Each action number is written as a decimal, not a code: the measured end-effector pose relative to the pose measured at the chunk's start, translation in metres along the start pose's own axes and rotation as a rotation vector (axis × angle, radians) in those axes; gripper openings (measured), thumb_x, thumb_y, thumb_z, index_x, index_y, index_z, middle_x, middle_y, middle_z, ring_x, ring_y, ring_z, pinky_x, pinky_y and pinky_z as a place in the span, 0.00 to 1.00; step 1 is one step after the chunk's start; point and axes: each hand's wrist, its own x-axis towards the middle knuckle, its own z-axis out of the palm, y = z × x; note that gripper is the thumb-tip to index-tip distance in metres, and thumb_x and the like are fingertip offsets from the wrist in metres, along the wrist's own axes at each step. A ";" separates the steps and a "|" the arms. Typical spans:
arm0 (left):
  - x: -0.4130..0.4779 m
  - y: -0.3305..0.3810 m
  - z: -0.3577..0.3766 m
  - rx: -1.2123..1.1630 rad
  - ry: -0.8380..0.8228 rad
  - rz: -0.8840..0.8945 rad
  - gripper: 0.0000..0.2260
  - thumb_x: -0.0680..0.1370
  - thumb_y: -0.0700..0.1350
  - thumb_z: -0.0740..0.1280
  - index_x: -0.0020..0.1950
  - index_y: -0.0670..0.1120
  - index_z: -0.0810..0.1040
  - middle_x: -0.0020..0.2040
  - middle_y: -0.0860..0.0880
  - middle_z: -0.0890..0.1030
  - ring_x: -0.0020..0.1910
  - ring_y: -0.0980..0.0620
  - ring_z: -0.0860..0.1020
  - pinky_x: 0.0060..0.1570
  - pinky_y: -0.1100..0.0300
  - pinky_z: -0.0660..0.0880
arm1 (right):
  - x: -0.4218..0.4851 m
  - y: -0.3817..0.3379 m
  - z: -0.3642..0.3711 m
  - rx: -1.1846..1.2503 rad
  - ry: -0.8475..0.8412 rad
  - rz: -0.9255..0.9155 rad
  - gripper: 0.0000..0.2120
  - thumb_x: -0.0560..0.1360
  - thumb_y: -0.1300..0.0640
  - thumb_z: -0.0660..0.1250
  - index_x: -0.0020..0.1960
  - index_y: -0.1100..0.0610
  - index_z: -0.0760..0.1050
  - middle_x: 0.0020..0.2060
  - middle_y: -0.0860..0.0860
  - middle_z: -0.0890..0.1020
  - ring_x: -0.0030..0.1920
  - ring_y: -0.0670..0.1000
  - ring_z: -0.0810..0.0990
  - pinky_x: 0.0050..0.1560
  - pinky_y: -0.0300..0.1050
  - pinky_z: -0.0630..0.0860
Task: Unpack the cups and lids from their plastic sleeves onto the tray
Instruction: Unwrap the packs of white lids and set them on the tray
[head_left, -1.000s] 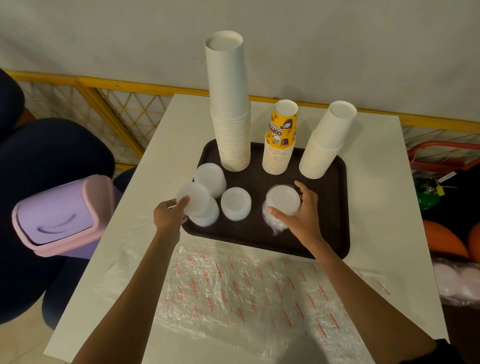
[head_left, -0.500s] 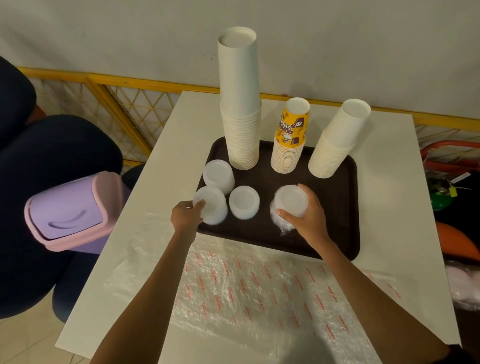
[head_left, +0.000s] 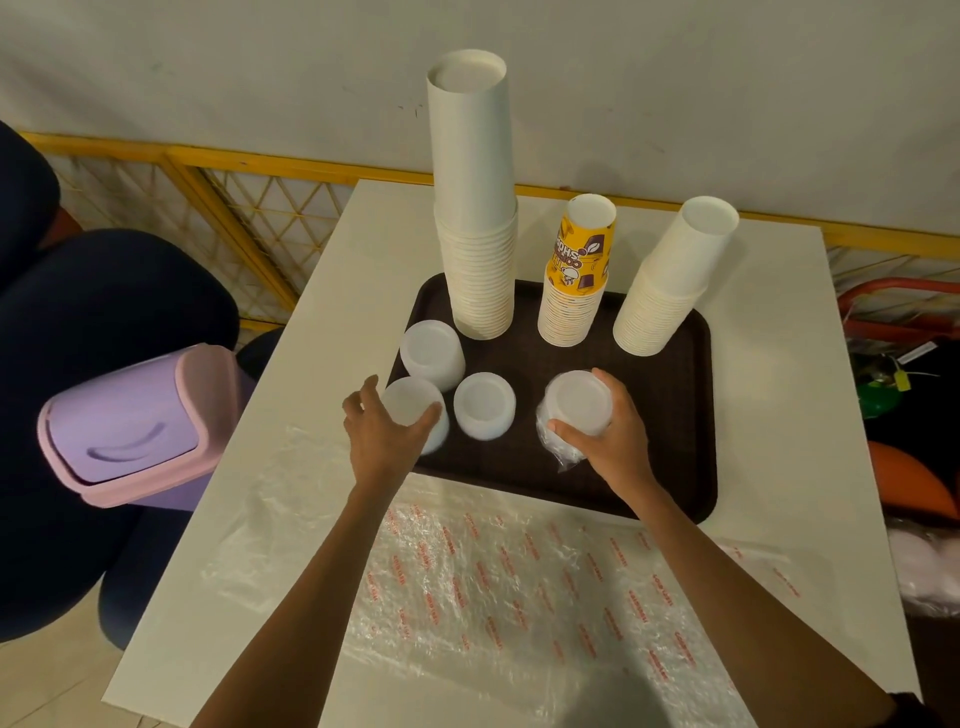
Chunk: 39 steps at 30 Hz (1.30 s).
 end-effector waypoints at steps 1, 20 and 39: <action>-0.001 0.002 0.002 0.055 -0.015 0.009 0.42 0.68 0.59 0.74 0.74 0.45 0.59 0.71 0.41 0.63 0.67 0.41 0.67 0.60 0.44 0.72 | 0.000 0.000 0.000 -0.001 0.000 0.000 0.39 0.65 0.54 0.78 0.71 0.58 0.65 0.66 0.54 0.72 0.67 0.52 0.69 0.63 0.43 0.66; 0.001 0.008 0.011 0.170 -0.085 0.011 0.39 0.69 0.53 0.75 0.73 0.45 0.58 0.67 0.42 0.66 0.65 0.42 0.69 0.58 0.47 0.74 | 0.000 0.003 0.001 0.016 0.001 -0.006 0.39 0.65 0.55 0.79 0.70 0.58 0.65 0.66 0.54 0.73 0.66 0.52 0.69 0.64 0.44 0.68; 0.003 0.004 0.011 0.188 -0.108 0.074 0.40 0.69 0.52 0.76 0.74 0.44 0.58 0.68 0.40 0.66 0.65 0.41 0.68 0.59 0.46 0.73 | 0.000 0.002 0.000 0.009 0.000 -0.005 0.38 0.65 0.54 0.79 0.70 0.58 0.66 0.65 0.53 0.73 0.66 0.51 0.70 0.63 0.42 0.67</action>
